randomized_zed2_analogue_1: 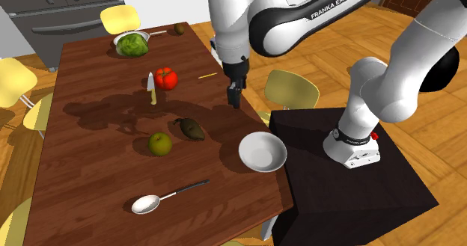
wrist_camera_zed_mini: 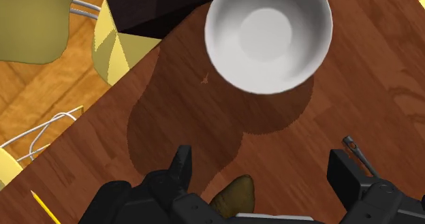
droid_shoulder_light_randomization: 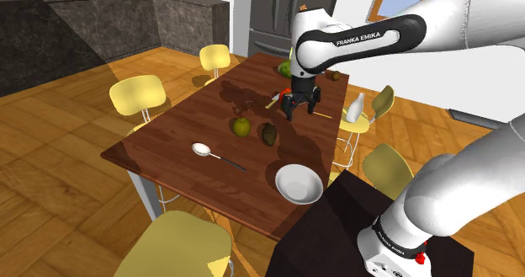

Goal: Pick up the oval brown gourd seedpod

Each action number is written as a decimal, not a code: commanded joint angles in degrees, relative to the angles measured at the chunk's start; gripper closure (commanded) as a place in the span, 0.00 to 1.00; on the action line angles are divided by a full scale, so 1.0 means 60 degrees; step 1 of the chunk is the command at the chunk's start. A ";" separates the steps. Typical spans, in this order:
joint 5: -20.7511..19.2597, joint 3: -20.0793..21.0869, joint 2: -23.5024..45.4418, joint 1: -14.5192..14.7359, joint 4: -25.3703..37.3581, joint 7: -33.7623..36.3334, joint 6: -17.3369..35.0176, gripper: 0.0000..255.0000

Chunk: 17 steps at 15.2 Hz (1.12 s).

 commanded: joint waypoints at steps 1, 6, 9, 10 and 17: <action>-0.0213 0.0039 0.0773 -0.0076 0.0248 0.0296 0.0484 0.00; -0.0784 0.0033 0.2627 -0.0201 0.1259 0.1027 0.1186 0.00; -0.1127 -0.0043 0.3742 -0.0233 0.2013 0.1443 0.1455 0.00; -0.1236 -0.0079 0.4114 -0.0237 0.2288 0.1574 0.1520 0.00; -0.1830 -0.0441 0.6729 -0.0218 0.4567 0.2317 0.1650 0.00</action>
